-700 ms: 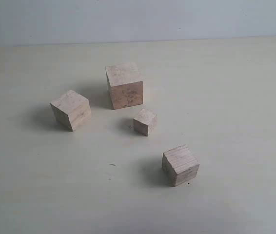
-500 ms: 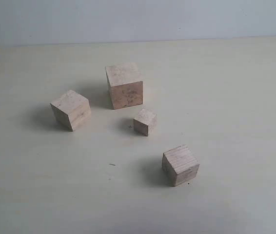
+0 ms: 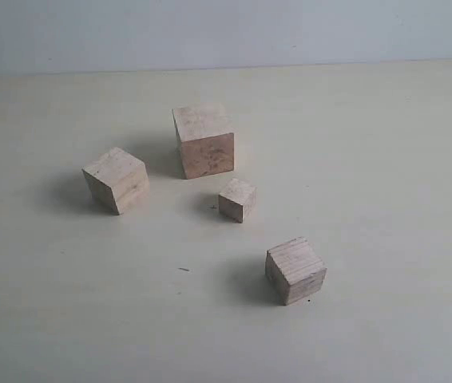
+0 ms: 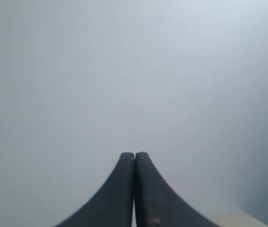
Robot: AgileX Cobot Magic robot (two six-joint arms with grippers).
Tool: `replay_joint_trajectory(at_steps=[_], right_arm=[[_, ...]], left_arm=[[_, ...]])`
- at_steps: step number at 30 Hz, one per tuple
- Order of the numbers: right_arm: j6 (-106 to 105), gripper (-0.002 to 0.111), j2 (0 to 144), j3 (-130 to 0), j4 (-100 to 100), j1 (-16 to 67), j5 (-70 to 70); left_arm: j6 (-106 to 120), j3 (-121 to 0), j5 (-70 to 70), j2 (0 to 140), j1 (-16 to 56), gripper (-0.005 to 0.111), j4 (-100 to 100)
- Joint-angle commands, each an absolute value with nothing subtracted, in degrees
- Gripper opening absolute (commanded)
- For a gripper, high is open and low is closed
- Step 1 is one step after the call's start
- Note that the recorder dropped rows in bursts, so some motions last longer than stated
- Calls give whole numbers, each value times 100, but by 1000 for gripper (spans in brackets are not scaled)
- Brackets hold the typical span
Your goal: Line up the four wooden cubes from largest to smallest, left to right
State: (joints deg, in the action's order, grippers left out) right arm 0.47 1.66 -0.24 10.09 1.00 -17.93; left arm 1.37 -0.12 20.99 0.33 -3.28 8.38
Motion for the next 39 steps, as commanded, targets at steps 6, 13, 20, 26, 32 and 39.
replay_joint_trajectory(at_steps=[6,13,20,26,32,39], right_arm=[[346,0,144,0,1096,68,-2477],[502,0,492,-1681,1112,68,-508],[264,0,2427,-3982,1198,68,1628],[-676,0,4299,-5687,1655,730,2824],[-1115,0,6263,-6708,1973,1634,3781],[-1090,0,7769,-7009,2527,1930,3369]], left_arm=[[148,0,2059,0,-343,0,805],[148,0,2059,0,-343,0,805],[148,0,2059,0,-343,0,805],[148,0,2059,0,-343,0,805],[148,0,2059,0,-343,0,805],[148,0,2059,0,-343,0,805]])
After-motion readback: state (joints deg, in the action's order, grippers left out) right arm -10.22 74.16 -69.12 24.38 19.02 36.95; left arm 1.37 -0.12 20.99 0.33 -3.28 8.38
